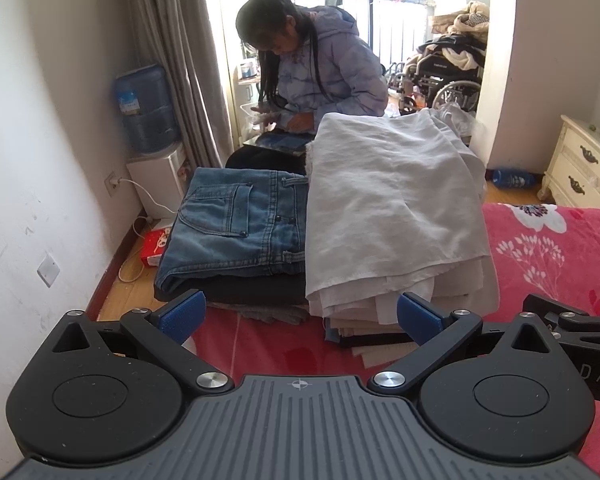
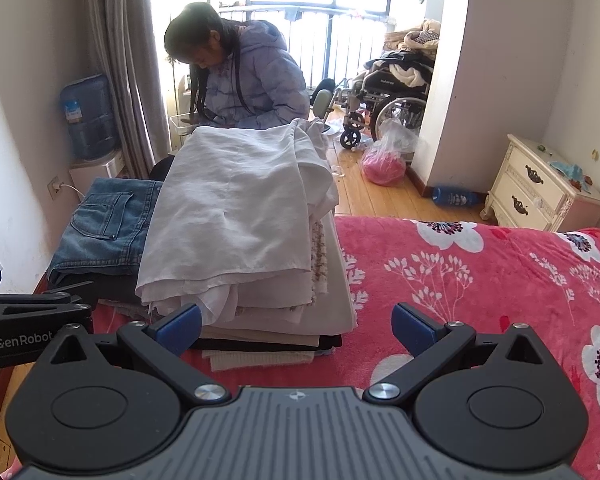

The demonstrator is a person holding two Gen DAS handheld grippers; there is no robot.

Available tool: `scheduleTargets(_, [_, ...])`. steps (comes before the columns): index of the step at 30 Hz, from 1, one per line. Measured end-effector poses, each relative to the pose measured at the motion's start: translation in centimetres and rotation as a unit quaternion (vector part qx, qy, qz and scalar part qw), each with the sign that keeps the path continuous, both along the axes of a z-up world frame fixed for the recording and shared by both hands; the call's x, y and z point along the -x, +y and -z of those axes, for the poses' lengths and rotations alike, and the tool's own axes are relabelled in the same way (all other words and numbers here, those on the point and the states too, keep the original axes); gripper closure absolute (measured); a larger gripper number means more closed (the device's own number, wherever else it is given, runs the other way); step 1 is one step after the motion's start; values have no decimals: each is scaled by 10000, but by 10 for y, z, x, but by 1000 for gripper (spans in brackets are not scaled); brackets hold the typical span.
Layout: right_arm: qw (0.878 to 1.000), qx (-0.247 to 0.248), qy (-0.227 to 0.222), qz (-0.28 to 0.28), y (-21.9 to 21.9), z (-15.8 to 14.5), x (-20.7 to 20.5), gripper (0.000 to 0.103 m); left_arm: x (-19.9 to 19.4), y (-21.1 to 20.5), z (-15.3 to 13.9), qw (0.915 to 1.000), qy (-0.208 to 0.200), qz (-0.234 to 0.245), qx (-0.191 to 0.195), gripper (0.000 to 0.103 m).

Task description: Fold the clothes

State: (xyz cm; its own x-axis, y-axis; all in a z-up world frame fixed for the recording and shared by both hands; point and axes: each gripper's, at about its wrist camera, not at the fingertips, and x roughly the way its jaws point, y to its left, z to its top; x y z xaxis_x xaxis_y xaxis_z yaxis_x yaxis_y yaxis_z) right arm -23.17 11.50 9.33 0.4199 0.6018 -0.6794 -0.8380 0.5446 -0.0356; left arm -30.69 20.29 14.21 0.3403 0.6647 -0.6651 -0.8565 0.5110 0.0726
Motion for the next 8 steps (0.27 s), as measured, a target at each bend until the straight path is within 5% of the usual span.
scheduleTargets(8, [10000, 19, -11, -18, 3, 0, 1, 0, 0, 1, 3, 10000, 29, 12, -5, 0])
